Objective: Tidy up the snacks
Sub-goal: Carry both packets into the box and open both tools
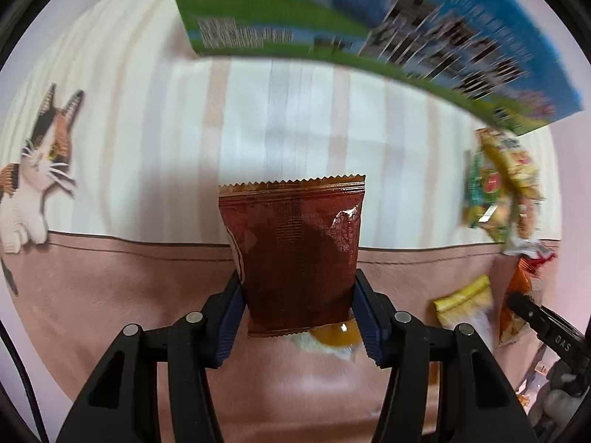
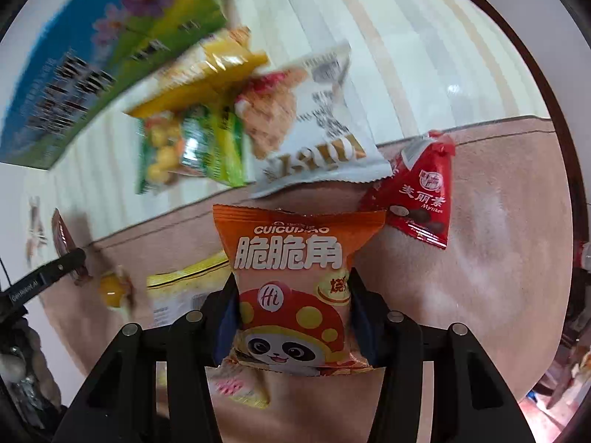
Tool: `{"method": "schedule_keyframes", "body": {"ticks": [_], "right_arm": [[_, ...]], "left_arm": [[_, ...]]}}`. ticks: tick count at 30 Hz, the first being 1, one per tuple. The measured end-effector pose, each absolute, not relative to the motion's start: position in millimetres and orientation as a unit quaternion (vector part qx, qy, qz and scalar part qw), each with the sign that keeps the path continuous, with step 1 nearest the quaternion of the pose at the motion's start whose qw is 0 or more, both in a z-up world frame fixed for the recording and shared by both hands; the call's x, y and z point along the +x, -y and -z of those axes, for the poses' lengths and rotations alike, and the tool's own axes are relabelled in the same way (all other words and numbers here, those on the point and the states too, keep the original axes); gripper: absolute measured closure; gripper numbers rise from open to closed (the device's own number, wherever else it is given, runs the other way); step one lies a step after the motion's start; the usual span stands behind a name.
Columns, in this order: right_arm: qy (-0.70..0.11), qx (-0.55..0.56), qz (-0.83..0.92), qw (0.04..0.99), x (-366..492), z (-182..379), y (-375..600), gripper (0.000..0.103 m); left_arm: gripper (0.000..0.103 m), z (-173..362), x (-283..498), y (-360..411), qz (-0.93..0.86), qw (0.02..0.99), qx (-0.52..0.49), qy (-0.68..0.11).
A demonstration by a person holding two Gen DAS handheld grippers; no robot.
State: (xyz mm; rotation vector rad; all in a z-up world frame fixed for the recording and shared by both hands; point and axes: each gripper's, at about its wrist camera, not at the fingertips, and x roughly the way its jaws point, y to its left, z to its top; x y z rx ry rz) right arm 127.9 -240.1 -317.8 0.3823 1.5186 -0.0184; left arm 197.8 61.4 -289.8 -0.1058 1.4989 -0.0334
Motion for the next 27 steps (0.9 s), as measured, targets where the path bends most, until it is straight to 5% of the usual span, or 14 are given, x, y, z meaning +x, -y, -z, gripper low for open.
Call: {"method": "schedule_keyframes", "body": {"ticks": [14, 27], "right_arm": [[-0.558, 0.202, -0.149, 0.791, 226, 153, 170, 0.048], [-0.558, 0.158, -0.152, 0.8, 353, 146, 93, 0.048]], "left_arm": [[0.05, 125, 280, -50, 0.065, 0.798, -0.093, -0.592], [0.05, 156, 394, -72, 0.025, 0.753, -0.081, -0.653]]}}
